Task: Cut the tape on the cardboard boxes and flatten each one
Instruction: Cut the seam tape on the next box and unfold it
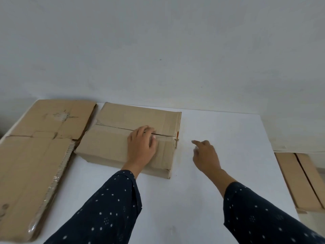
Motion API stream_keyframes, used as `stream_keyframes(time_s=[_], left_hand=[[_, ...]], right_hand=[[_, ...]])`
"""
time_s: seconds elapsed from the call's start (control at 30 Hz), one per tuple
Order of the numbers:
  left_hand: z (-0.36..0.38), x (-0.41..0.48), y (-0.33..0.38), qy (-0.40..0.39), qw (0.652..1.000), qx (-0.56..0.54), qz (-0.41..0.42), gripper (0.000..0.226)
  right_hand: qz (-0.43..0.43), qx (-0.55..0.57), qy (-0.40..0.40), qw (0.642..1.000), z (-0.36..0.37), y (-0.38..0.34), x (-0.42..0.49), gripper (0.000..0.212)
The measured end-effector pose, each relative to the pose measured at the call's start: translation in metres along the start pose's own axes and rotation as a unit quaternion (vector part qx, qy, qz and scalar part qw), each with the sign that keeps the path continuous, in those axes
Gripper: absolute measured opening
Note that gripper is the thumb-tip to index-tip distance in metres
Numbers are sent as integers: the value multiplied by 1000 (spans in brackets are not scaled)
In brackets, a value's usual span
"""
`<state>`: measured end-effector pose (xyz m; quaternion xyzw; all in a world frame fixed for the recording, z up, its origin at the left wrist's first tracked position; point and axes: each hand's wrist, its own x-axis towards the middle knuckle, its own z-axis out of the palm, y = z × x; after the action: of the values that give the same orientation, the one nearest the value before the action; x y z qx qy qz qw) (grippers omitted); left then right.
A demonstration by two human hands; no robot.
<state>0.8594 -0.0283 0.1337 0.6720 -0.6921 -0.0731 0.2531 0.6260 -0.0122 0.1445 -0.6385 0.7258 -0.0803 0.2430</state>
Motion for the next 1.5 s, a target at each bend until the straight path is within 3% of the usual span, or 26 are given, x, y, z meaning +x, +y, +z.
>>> stream_keyframes(time_s=[0.07, 0.13, 0.27, 0.43, 0.63, 0.8, 0.9, 1.0, 1.07, 1.1, 1.17, 1.2, 1.27, 1.33, 1.43, 1.5], left_hand=[[-16, 3, -20, 24, 998, 37, -48, 34], [-35, 7, -45, 38, 988, 76, -127, 41], [-71, 12, -99, -9, 949, 56, -309, 76], [-90, 25, -127, -51, 924, -38, -377, 92], [-95, 39, -123, -38, 938, -132, -320, 90], [-97, 55, -111, -54, 936, -177, -300, 103], [-94, 55, -89, -59, 921, -173, -344, 117], [-97, 54, -70, -69, 913, -212, -342, 103], [-103, 54, -70, -71, 913, -245, -319, 95], [-105, 54, -73, -69, 912, -266, -305, 92], [-111, 55, -82, -79, 903, -315, -281, 92], [-114, 56, -86, -91, 895, -339, -275, 93], [-121, 56, -92, -102, 878, -373, -281, 93], [-128, 56, -96, -86, 877, -380, -282, 87], [-139, 56, -102, -70, 888, -362, -277, 80], [-148, 56, -111, -65, 899, -332, -276, 80]], right_hand=[[1, 151, -13, 988, -5, -35, 3, 30], [27, 232, -21, 972, -5, -65, 1, 31], [93, 217, -2, 972, 9, -93, -9, 33], [144, 185, 50, 971, 18, -110, -24, 16], [160, 168, 33, 972, 11, -118, -50, 15], [143, 295, -75, 942, -5, -115, -77, 19], [106, 207, -166, 958, -12, -117, -90, 25], [80, 131, -272, 950, -29, -124, -97, 44], [99, 170, -237, 951, -38, -131, -89, 56], [114, 188, -169, 961, -37, -133, -81, 59], [111, 119, -23, 986, -26, -138, -63, 56], [91, 47, 3, 995, -17, -140, -56, 63], [46, -76, -39, 995, 6, -140, -51, 96], [24, -135, -78, 987, 22, -137, -52, 111], [14, -143, -80, 986, 22, -130, -48, 91], [2, -87, -96, 992, 10, -132, -43, 77]])
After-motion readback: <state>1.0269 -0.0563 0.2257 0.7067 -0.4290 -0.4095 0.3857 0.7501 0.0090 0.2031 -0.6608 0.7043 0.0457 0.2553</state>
